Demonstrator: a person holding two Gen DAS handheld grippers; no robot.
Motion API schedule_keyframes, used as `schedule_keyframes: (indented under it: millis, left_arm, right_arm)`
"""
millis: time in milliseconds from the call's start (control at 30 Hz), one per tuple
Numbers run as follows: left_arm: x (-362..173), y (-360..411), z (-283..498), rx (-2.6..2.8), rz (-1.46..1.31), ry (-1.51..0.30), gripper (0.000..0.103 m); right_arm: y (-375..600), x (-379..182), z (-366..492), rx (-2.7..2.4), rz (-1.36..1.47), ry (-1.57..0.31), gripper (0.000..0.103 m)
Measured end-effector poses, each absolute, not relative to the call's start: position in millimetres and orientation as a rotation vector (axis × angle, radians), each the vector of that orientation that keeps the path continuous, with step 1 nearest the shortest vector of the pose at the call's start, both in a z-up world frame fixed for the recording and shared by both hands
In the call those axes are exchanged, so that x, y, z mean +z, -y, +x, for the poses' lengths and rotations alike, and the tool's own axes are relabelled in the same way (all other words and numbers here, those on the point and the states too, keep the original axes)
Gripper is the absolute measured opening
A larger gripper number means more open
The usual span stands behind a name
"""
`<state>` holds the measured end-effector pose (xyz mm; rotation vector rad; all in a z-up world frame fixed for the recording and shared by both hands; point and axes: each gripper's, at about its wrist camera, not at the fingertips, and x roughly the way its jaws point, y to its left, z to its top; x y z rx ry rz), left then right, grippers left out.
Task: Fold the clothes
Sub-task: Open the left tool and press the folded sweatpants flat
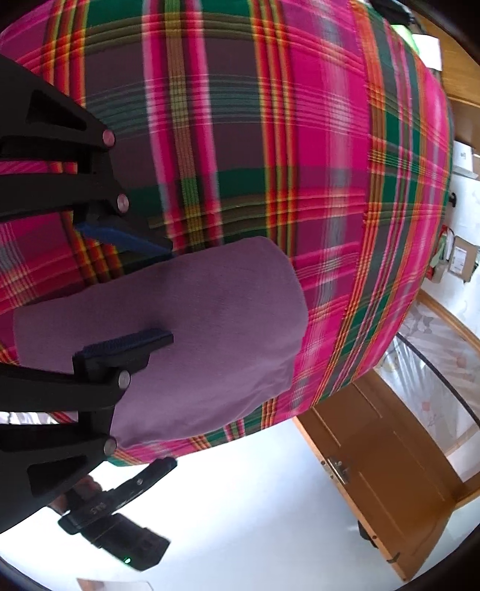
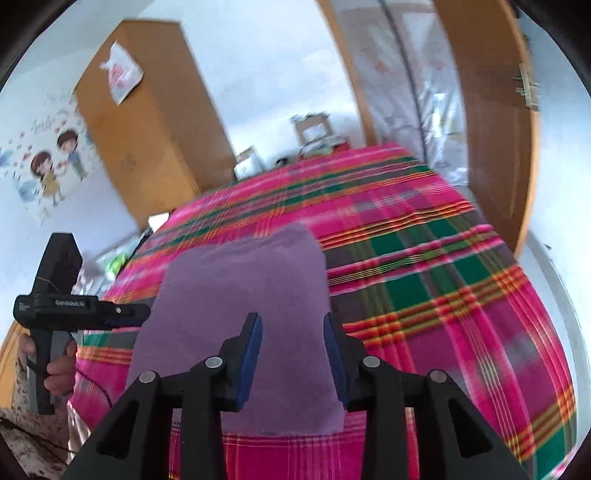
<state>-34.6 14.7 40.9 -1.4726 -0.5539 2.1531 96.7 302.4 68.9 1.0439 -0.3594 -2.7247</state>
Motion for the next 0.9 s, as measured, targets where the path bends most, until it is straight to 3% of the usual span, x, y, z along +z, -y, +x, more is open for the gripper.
schedule_keyframes:
  millis: [167, 567, 900]
  left_arm:
    - [29.6, -10.5, -33.9, 2.060, -1.483, 0.651, 0.059]
    - [9.7, -17.5, -42.5, 1.895, -1.533, 0.778, 0.068]
    - [1.7, -21.8, -56.6, 1.743, -1.554, 0.880, 0.068]
  right_arm:
    - [-308.6, 54.3, 77.3, -2.674, 1.157, 0.338, 0.041]
    - [-343.0, 23.8, 19.9, -2.342, 1.292, 0.636, 0.053]
    - [-354.4, 13.3, -8.9, -2.170, 1.328, 0.675, 0.057]
